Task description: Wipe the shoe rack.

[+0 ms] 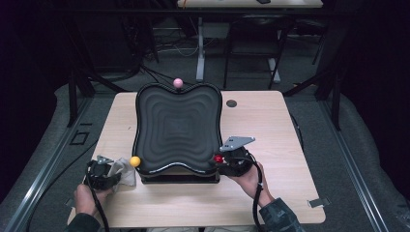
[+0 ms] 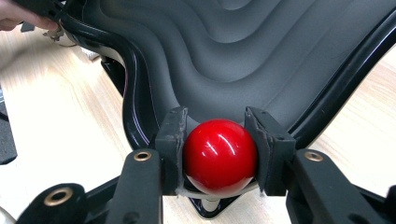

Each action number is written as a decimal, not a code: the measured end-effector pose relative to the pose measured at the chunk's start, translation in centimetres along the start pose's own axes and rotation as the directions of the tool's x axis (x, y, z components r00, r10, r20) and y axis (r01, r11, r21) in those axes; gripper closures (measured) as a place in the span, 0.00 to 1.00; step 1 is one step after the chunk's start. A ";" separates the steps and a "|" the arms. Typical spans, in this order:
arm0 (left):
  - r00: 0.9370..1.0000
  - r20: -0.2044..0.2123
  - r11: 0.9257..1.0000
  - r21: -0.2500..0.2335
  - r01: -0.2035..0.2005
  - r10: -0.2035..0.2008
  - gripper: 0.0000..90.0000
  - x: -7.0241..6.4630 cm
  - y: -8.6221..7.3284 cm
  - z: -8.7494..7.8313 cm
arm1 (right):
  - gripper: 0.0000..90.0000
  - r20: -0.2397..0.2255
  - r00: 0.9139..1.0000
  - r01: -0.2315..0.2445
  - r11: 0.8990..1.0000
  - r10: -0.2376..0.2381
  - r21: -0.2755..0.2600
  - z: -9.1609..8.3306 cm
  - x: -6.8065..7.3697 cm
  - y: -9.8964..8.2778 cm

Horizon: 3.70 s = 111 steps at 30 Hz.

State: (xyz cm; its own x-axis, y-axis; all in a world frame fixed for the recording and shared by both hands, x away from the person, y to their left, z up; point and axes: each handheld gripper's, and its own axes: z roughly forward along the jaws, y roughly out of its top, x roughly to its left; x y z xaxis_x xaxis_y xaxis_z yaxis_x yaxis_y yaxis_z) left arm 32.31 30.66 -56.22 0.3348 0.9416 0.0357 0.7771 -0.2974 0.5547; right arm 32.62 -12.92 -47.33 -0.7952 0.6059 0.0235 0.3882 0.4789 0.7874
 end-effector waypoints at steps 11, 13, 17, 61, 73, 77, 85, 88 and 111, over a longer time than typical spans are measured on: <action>0.999 0.012 0.997 -0.061 0.046 -0.045 0.91 1.3 0.6 -1.9 | 0.66 0.003 1.000 0.003 1.000 -0.003 -0.002 0.0 0.0 -0.1; 0.999 0.014 0.996 -0.069 0.049 -0.048 0.91 1.4 0.7 -2.3 | 0.66 0.005 1.000 0.005 1.000 -0.005 -0.005 0.0 0.0 -0.1; 0.999 0.011 0.995 -0.080 0.053 -0.052 0.91 1.6 1.0 -2.9 | 0.66 0.002 1.000 0.007 1.000 -0.007 -0.007 0.0 0.0 -0.1; 0.995 -0.047 0.966 -0.240 -0.093 0.085 0.92 0.8 13.3 -11.2 | 0.66 0.024 0.999 0.029 1.000 -0.029 0.000 0.0 0.2 -0.1; 0.993 -0.045 0.949 -0.292 -0.120 0.112 0.92 -0.6 17.4 -12.3 | 0.66 0.024 0.999 0.030 1.000 -0.030 -0.001 0.1 0.2 -0.1; 0.992 -0.042 0.944 -0.305 -0.128 0.121 0.92 -1.5 19.3 -12.0 | 0.66 0.024 0.999 0.031 1.000 -0.031 -0.001 0.1 0.2 -0.1; 0.990 -0.023 0.943 -0.304 -0.137 0.136 0.92 -3.5 22.9 -10.0 | 0.66 0.027 0.999 0.035 0.999 -0.035 -0.004 0.0 0.2 -0.2; 0.991 -0.014 0.945 -0.299 -0.133 0.135 0.92 -4.1 23.9 -8.9 | 0.66 0.026 0.999 0.038 0.999 -0.038 0.004 0.0 0.2 -0.2; 0.998 -0.004 0.963 -0.262 -0.067 0.068 0.92 -4.1 26.0 -5.1 | 0.66 0.001 0.999 0.035 0.999 -0.035 -0.024 0.1 0.1 -0.3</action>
State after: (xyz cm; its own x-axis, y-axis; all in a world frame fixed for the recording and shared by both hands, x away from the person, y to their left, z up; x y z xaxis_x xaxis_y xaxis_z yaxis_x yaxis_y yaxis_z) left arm 48.49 19.89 -37.71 0.3851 0.9197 0.0765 0.5862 -0.3079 0.7494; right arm 32.48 -12.90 -47.64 -0.8076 0.5897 -0.0044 0.3493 0.4842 0.8022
